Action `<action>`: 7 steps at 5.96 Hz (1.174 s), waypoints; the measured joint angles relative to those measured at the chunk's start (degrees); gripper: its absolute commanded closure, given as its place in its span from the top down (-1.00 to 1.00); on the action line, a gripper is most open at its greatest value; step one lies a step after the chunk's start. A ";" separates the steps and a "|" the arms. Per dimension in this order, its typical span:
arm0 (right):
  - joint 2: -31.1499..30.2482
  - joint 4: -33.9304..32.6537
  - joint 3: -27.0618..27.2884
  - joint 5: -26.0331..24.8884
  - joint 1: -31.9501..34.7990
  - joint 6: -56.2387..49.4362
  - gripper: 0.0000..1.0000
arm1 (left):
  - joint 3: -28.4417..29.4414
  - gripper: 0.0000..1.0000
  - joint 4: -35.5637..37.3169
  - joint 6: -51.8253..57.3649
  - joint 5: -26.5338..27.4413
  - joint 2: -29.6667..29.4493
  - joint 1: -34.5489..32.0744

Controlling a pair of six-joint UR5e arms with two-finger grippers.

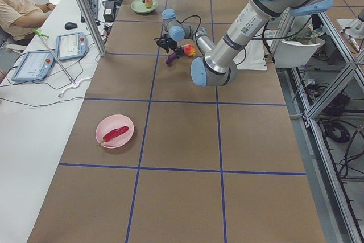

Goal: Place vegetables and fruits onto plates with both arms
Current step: 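Carry peach to green plate with right gripper while left grasps eggplant, then place eggplant on pink plate with left gripper while right releases peach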

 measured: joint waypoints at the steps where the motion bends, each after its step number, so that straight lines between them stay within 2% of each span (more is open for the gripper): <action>1: 0.01 0.11 0.54 0.36 0.57 -0.64 1.00 | 0.52 -0.83 -0.13 -0.04 0.05 -0.34 0.12; 2: 0.01 0.12 1.14 0.53 0.86 -0.86 1.00 | 0.75 -1.00 -0.75 -0.15 0.07 -0.48 0.17; 4: 0.08 0.04 1.75 0.67 1.12 -0.95 1.00 | 0.56 -1.00 -1.72 -0.03 0.02 -0.74 -0.70; 6: 0.07 -0.33 4.23 1.58 1.32 -0.75 1.00 | -1.50 -1.00 -1.34 2.52 -1.02 -0.89 -6.65; 7: -0.59 -1.19 7.82 3.24 0.99 -0.47 1.00 | -2.11 -1.00 -0.69 7.88 -2.27 -0.21 -10.57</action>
